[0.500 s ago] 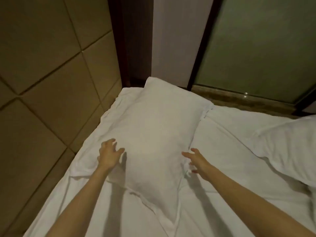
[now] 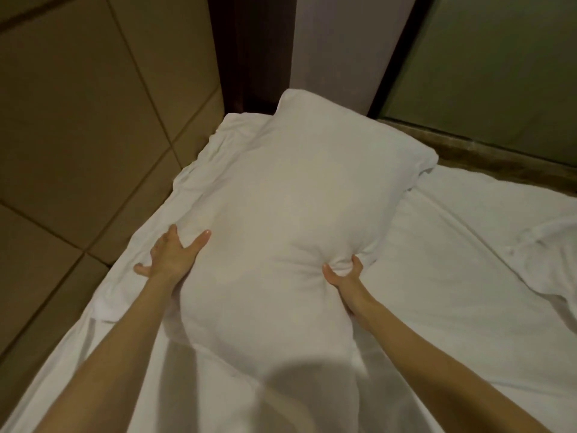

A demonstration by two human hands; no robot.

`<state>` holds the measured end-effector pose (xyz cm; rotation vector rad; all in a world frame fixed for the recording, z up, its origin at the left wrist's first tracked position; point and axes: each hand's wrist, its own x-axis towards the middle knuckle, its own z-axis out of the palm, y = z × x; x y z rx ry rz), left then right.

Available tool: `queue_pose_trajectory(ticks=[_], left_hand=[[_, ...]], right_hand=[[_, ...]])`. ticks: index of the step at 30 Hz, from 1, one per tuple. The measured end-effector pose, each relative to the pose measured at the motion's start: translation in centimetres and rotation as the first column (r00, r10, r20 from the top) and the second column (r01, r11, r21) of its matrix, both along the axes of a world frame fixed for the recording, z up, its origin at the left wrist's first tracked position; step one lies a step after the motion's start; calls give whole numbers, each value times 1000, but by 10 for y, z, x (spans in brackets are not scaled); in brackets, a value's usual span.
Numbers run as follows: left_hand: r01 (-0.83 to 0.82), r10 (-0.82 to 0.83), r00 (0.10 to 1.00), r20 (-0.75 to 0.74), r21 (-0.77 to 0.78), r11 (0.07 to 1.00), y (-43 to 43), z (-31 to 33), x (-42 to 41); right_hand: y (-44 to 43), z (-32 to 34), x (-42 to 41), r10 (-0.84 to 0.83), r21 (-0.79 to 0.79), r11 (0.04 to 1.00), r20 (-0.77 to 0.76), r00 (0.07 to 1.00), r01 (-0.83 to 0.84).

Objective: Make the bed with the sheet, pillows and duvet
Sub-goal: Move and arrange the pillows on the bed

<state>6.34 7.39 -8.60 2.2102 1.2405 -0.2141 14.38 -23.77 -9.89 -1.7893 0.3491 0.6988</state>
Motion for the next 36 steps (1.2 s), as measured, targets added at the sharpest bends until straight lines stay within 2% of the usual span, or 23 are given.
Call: queue_pose_trajectory(ticks=[8,14,18,22,26,28,31,36], left_hand=[[-12,14,999,-29,50,999,2,-9,13],[46,-40,998,-55,105,993,-11,7,12],[119,-113,992,-54,117,986,-34,33,8],[103,-110,993,42,131,986,-60,54,-2],[45,-53,981,189,43,998,-86,76,-20],[28,-36,962,270,32,999,-98,96,-22],[1,-25,912,410,58,998,-115,143,-19],[-31,-62,796,602,143,989,-140,232,-26]], right_hand=[[-4,-6,6,-42,-1,999,20,999,42],[-5,5,1,-74,-11,997,-6,997,74],[-9,15,-11,-156,15,988,-33,987,156],[-20,38,-17,-194,1,981,-11,981,194],[-42,74,-14,-246,-72,966,22,969,247],[-51,100,-9,-288,-16,957,12,958,288],[-59,147,-4,-281,22,960,51,958,280],[-74,222,-16,-194,-37,978,188,963,205]])
